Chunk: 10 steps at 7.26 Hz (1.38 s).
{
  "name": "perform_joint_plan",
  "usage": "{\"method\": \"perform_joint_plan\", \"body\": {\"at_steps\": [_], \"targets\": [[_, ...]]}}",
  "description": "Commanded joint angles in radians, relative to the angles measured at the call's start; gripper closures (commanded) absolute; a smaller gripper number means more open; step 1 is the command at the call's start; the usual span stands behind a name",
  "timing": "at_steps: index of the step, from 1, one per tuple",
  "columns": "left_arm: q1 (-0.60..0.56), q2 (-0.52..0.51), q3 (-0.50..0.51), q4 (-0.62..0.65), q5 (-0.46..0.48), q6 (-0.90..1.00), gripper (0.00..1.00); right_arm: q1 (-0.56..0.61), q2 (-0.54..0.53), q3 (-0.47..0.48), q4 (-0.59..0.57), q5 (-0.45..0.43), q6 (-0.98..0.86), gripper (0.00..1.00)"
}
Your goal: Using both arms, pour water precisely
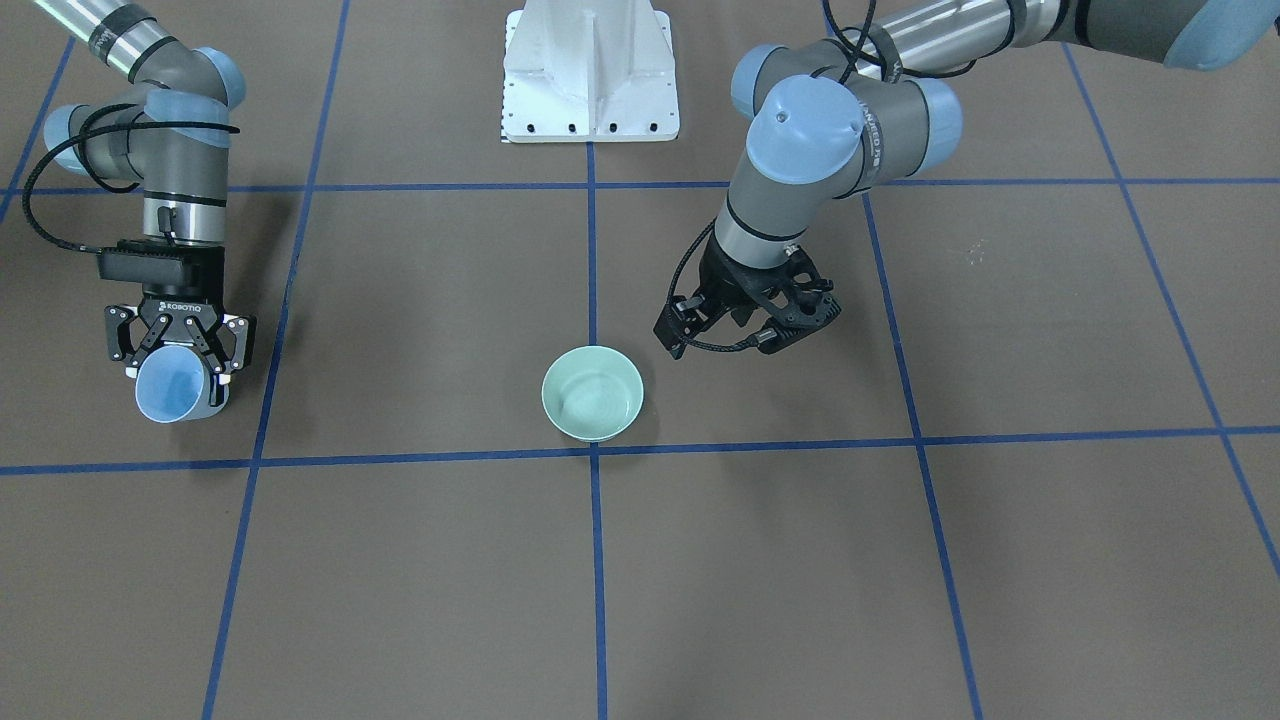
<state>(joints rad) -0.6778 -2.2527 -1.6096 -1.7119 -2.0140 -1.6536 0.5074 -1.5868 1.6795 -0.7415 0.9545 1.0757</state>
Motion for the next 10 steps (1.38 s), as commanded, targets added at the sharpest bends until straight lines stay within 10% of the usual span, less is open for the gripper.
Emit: {"method": "perform_joint_plan", "body": {"at_steps": [1, 6, 10], "targets": [[-0.002, 0.001, -0.004, 0.000, -0.002, 0.000, 0.00, 0.113, 0.017, 0.058, 0.001, 0.198, -0.132, 1.00], [-0.109, 0.241, -0.225, 0.015, -0.021, 0.329, 0.00, 0.129, 0.296, 0.091, -0.015, 0.387, -0.570, 1.00], [-0.169, 0.294, -0.231, 0.012, -0.074, 0.362, 0.00, 0.068, 0.496, 0.100, -0.108, 0.449, -0.582, 1.00]]}}
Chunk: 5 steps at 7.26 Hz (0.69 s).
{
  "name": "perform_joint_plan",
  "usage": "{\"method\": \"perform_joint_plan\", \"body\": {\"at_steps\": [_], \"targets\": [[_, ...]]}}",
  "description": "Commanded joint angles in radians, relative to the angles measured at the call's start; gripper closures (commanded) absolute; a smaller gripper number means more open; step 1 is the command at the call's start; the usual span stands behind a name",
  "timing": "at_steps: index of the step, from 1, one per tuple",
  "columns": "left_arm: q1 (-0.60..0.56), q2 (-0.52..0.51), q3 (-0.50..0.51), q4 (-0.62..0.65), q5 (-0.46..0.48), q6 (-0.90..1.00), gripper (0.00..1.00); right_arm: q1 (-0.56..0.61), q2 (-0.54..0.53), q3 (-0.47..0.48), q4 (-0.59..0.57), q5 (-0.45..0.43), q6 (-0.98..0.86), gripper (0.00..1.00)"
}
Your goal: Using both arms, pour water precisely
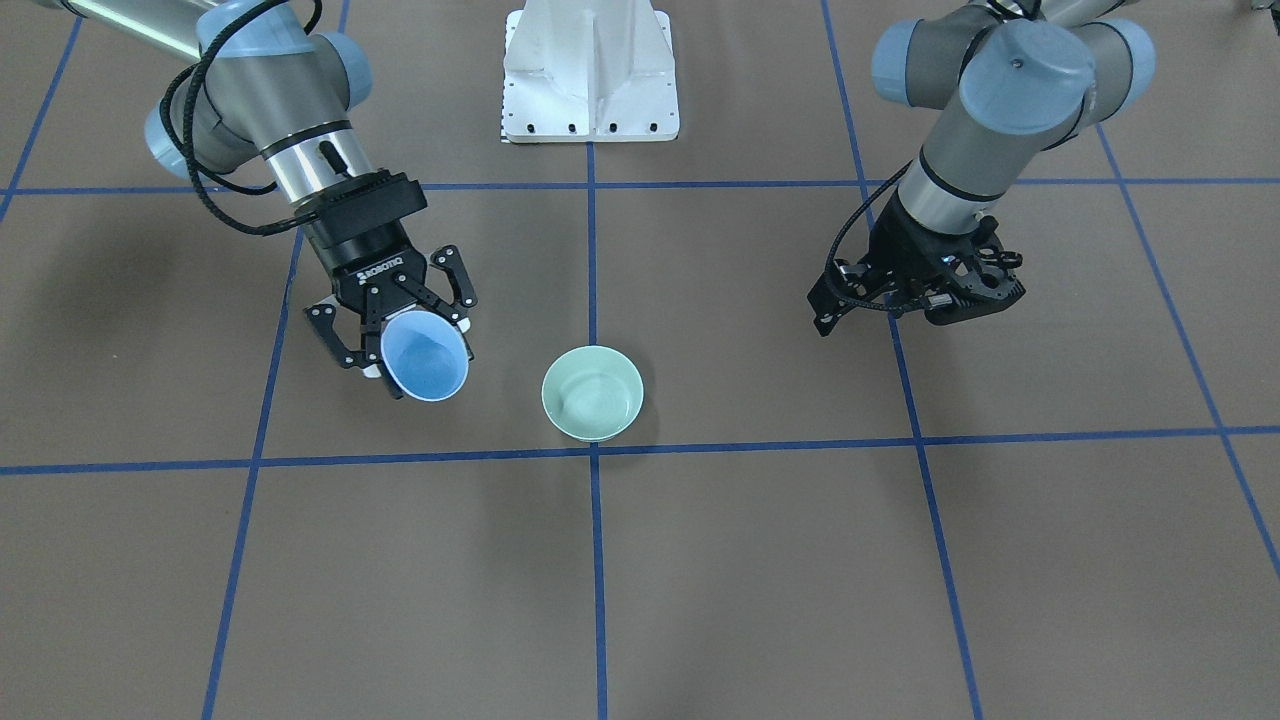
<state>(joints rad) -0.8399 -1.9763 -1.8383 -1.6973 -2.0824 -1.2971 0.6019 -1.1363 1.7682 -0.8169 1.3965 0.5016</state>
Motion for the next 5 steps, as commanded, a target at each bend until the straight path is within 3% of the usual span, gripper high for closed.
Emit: {"method": "perform_joint_plan", "body": {"at_steps": [1, 2, 3, 5], "targets": [[-0.008, 0.019, -0.002, -0.001, -0.005, 0.005, 0.00, -0.045, 0.050, -0.002, -0.037, 0.010, -0.008, 1.00], [-0.008, 0.019, -0.002, -0.001, -0.005, 0.007, 0.00, -0.051, 0.049, -0.006, -0.092, 0.063, -0.008, 1.00], [-0.017, 0.039, -0.001, -0.001, -0.005, 0.048, 0.00, -0.051, 0.078, -0.003, -0.208, 0.181, -0.009, 1.00], [-0.072, 0.091, -0.002, -0.001, -0.062, 0.180, 0.00, -0.051, 0.099, -0.003, -0.366, 0.249, -0.110, 1.00]]}}
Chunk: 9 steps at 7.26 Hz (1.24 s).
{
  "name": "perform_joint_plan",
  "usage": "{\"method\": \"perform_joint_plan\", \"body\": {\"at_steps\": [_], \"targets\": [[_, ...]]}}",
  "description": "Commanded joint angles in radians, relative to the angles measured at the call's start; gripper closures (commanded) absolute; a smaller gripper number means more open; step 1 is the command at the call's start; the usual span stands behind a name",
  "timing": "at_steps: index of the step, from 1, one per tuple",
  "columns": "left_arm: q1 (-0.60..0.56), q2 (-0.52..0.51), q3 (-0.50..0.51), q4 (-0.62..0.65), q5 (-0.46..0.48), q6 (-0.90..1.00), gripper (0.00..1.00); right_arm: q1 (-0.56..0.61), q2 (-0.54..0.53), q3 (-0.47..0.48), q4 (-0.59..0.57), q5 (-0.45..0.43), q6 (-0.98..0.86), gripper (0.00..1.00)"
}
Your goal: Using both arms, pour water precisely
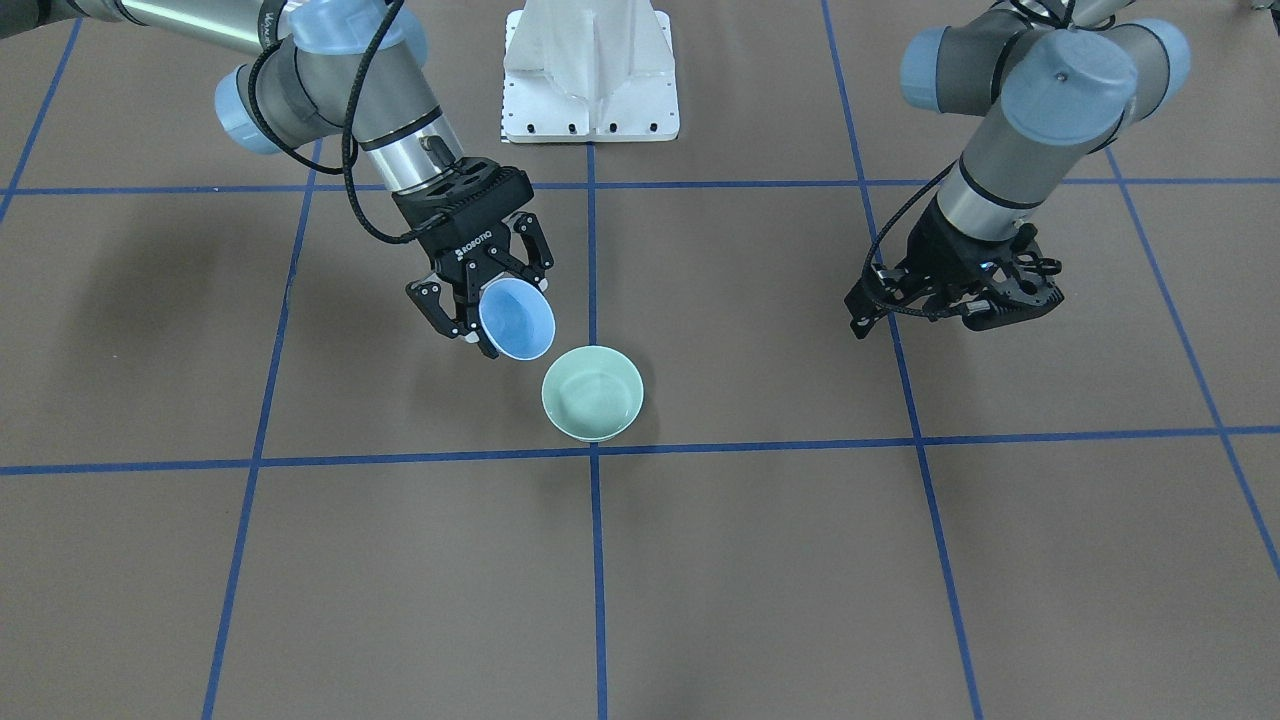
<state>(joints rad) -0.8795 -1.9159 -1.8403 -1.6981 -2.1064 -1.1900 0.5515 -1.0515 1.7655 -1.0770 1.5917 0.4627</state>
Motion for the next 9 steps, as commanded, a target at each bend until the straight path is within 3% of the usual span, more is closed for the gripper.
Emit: {"method": "perform_joint_plan", "body": {"at_steps": [1, 2, 3, 7, 9], "targets": [[-0.056, 0.046, 0.000, 0.000, -0.065, 0.095, 0.00, 0.002, 0.069, 0.000, -0.242, 0.079, -0.111, 1.00], [-0.059, 0.048, 0.000, 0.000, -0.066, 0.101, 0.00, 0.001, 0.132, -0.003, -0.390, 0.089, -0.130, 1.00], [-0.067, 0.048, 0.000, 0.000, -0.066, 0.102, 0.00, 0.001, 0.145, -0.014, -0.430, 0.091, -0.184, 1.00], [-0.104, 0.078, -0.002, -0.002, -0.092, 0.156, 0.00, -0.001, 0.374, -0.315, -0.580, 0.117, -0.220, 1.00], [-0.110, 0.086, 0.000, -0.003, -0.092, 0.159, 0.00, -0.001, 0.428, -0.371, -0.679, 0.110, -0.309, 1.00]]}}
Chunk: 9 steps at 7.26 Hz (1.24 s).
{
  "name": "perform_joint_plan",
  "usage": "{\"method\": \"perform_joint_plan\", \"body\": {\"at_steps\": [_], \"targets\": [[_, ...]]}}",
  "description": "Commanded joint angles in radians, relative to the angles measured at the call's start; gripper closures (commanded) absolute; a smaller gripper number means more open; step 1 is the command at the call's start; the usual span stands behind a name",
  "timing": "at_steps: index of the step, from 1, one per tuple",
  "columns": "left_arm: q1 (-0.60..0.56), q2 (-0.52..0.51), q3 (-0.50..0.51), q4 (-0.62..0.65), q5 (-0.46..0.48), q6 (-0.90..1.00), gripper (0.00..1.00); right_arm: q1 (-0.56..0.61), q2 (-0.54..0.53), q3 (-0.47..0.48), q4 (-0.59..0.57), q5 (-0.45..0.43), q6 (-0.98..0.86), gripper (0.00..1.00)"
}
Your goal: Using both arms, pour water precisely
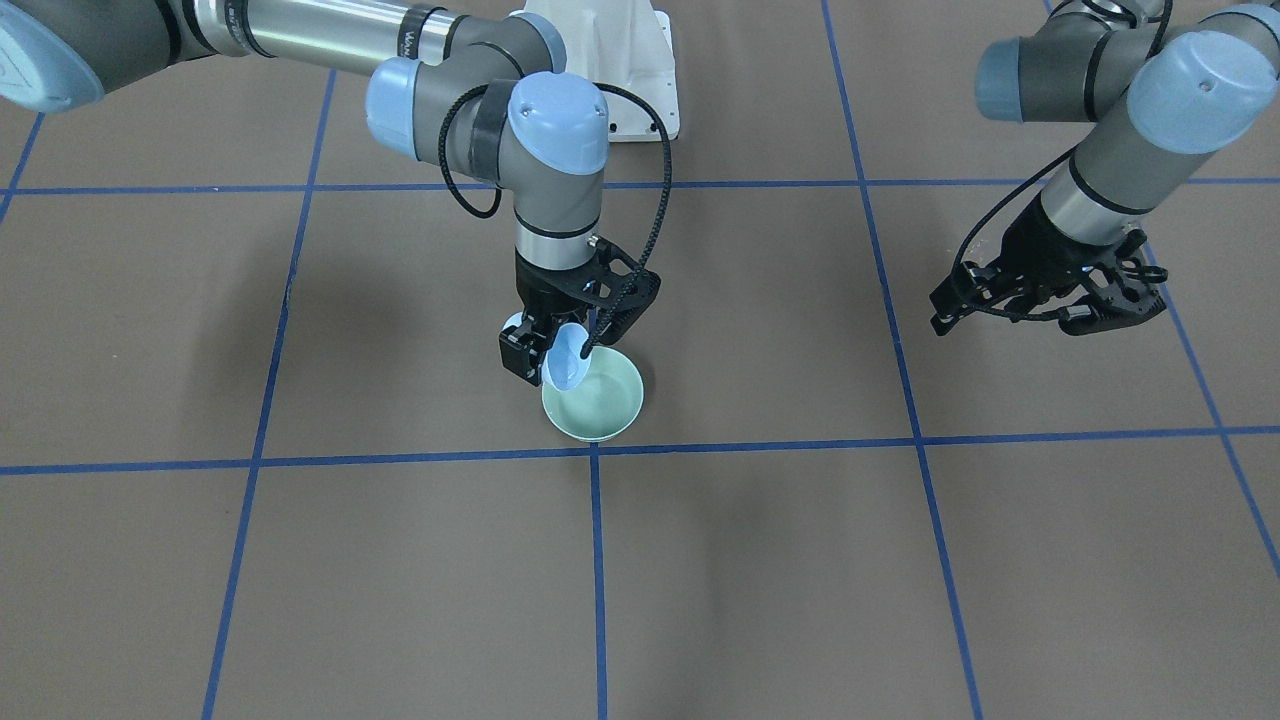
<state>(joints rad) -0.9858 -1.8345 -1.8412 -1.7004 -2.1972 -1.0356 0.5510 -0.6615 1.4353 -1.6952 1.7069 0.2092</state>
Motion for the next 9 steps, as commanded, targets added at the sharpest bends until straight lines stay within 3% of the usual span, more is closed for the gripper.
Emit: {"method": "perform_joint_plan", "body": {"at_steps": [1, 4, 6, 9], "targets": [[-0.004, 0.004, 0.002, -0.001, -0.001, 0.005, 0.00, -0.002, 0.086, -0.088, -0.127, -0.013, -0.115, 1.00], [-0.004, 0.006, 0.004, -0.001, -0.001, 0.020, 0.00, -0.012, 0.103, -0.098, -0.219, -0.059, -0.181, 1.00], [-0.004, 0.006, 0.005, -0.002, -0.001, 0.020, 0.00, -0.057, 0.149, -0.116, -0.332, -0.206, -0.296, 1.00], [-0.004, 0.006, 0.013, -0.005, -0.001, 0.020, 0.00, -0.066, 0.151, -0.118, -0.342, -0.225, -0.323, 1.00]]}}
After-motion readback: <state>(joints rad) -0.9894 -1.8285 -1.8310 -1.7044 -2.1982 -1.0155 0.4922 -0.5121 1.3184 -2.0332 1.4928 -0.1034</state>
